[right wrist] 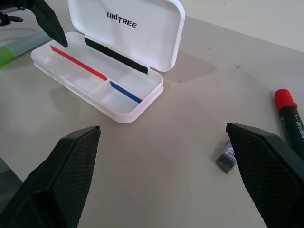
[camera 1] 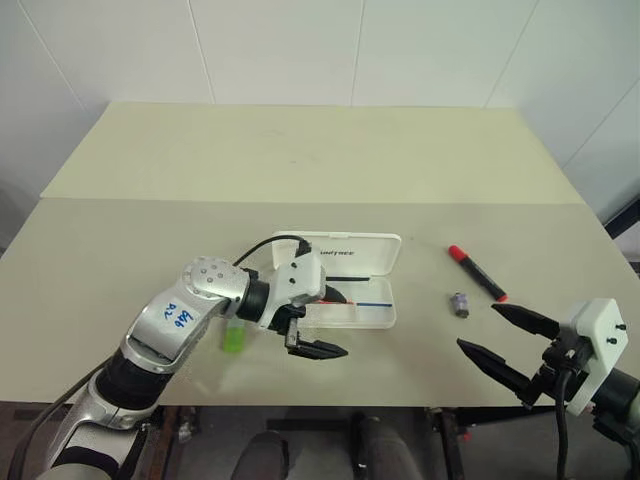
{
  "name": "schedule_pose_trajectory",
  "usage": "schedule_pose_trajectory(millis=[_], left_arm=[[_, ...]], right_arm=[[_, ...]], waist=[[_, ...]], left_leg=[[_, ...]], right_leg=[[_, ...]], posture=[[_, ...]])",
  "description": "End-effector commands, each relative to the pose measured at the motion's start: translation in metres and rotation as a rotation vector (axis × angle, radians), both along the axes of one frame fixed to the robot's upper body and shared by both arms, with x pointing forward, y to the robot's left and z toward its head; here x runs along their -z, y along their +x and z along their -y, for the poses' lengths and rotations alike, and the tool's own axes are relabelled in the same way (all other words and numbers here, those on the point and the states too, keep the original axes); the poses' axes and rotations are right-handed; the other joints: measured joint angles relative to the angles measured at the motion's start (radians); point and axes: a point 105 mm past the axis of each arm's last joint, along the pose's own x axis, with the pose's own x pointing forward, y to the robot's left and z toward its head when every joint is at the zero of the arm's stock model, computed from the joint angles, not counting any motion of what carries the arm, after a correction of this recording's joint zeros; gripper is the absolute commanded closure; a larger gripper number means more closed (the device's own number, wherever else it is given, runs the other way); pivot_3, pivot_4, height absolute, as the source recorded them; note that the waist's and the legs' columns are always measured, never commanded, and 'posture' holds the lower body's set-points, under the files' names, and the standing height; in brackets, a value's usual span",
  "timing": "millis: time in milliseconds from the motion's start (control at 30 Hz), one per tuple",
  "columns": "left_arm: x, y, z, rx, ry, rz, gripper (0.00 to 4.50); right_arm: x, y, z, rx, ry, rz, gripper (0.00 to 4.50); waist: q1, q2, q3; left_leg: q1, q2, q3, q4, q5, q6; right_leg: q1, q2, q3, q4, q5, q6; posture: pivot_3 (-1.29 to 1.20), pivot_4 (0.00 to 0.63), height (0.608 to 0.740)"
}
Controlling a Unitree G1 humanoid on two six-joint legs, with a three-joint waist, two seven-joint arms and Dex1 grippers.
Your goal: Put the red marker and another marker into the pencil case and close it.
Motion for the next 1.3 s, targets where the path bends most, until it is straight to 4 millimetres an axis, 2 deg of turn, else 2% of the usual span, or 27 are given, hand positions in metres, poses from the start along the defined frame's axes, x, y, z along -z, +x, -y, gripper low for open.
schedule_pose_trajectory(millis=[33, 300, 467, 567, 700, 867, 933, 1000, 1067, 1233, 1300], left_arm=[[-0.027, -0.009, 0.005, 0.059, -0.089, 0.044, 0.01], [-0.051, -0.013, 0.004, 0.132, -0.266, 0.004, 0.01], [-0.069, -0.007, 0.009, 0.168, -0.419, 0.075, 0.01], [-0.070, 0.002, 0.017, 0.151, -0.445, 0.117, 0.01], [-0.056, 0.019, 0.032, 0.092, -0.384, 0.201, 0.01], [-0.040, 0.034, 0.052, -0.016, -0.325, 0.199, 0.01], [-0.041, 0.036, 0.060, -0.040, -0.339, 0.197, 0.01], [-0.050, 0.030, 0.073, -0.012, -0.428, 0.204, 0.01], [-0.048, 0.029, 0.081, -0.031, -0.423, 0.189, 0.01], [-0.057, 0.033, 0.083, -0.102, -0.466, 0.189, 0.01], [-0.055, 0.033, 0.081, -0.123, -0.485, 0.192, 0.01]], right_arm=[[-0.003, 0.001, 0.000, -0.008, -0.011, 0.019, 0.00], [-0.003, 0.003, 0.000, 0.000, -0.014, 0.020, 0.00], [-0.003, 0.005, 0.000, 0.011, -0.015, 0.033, 0.00], [-0.003, 0.010, 0.003, 0.033, -0.029, 0.049, 0.00], [-0.004, 0.026, 0.014, 0.111, -0.074, 0.098, 0.00], [-0.009, 0.047, 0.027, 0.201, -0.124, 0.146, 0.00], [-0.012, 0.053, 0.030, 0.215, -0.129, 0.160, 0.00], [-0.016, 0.062, 0.036, 0.238, -0.140, 0.172, 0.00], [-0.018, 0.072, 0.041, 0.259, -0.154, 0.180, 0.00], [-0.020, 0.086, 0.045, 0.275, -0.151, 0.185, 0.00], [-0.016, 0.093, 0.045, 0.268, -0.151, 0.173, 0.00]], waist=[[-0.001, 0.000, 0.000], [0.000, 0.000, 0.000], [0.001, 0.000, 0.000], [0.001, 0.000, 0.000], [0.001, 0.000, 0.000], [0.001, 0.000, 0.000], [0.002, 0.000, 0.000], [0.002, 0.000, 0.000], [0.002, 0.000, 0.000], [0.000, 0.000, 0.000], [-0.001, 0.000, 0.000]], left_leg=[[0.000, 0.000, 0.000, 0.000, 0.000, 0.000], [0.000, 0.000, 0.000, 0.000, 0.000, 0.000], [0.000, 0.000, 0.000, 0.000, 0.000, 0.000], [0.000, -0.001, 0.000, 0.000, 0.000, 0.000], [0.000, -0.001, 0.000, 0.000, 0.000, 0.000], [0.000, -0.001, 0.001, 0.000, 0.000, 0.000], [0.000, -0.001, 0.001, 0.000, 0.000, 0.000], [0.000, -0.001, 0.001, 0.000, 0.000, 0.000], [0.000, -0.002, 0.001, 0.000, 0.000, 0.000], [0.001, -0.001, 0.003, -0.001, 0.000, 0.000], [0.001, -0.001, 0.003, -0.001, 0.000, 0.000]], right_leg=[[0.000, 0.000, 0.000, 0.000, 0.000, 0.000], [0.000, 0.000, 0.000, 0.000, 0.000, 0.000], [0.000, 0.000, 0.000, 0.000, 0.000, 0.000], [0.001, 0.000, 0.000, 0.000, 0.000, 0.000], [0.001, 0.000, 0.001, 0.000, 0.000, 0.000], [0.000, 0.000, 0.002, 0.000, 0.000, 0.001], [0.000, 0.000, 0.002, 0.000, 0.000, 0.001], [0.000, 0.000, 0.002, 0.000, 0.001, 0.001], [0.000, 0.000, 0.003, -0.001, 0.001, 0.002], [0.000, 0.001, 0.004, 0.000, 0.001, 0.002], [0.000, 0.001, 0.004, 0.000, 0.001, 0.002]], posture=[[0.00, 0.150, 0.740], [0.00, 0.150, 0.740], [0.00, 0.150, 0.740], [0.00, 0.150, 0.740], [0.00, 0.150, 0.740], [0.00, 0.150, 0.740], [0.00, 0.150, 0.740], [0.00, 0.150, 0.740], [0.00, 0.150, 0.740], [0.00, 0.150, 0.740], [0.00, 0.150, 0.740]])
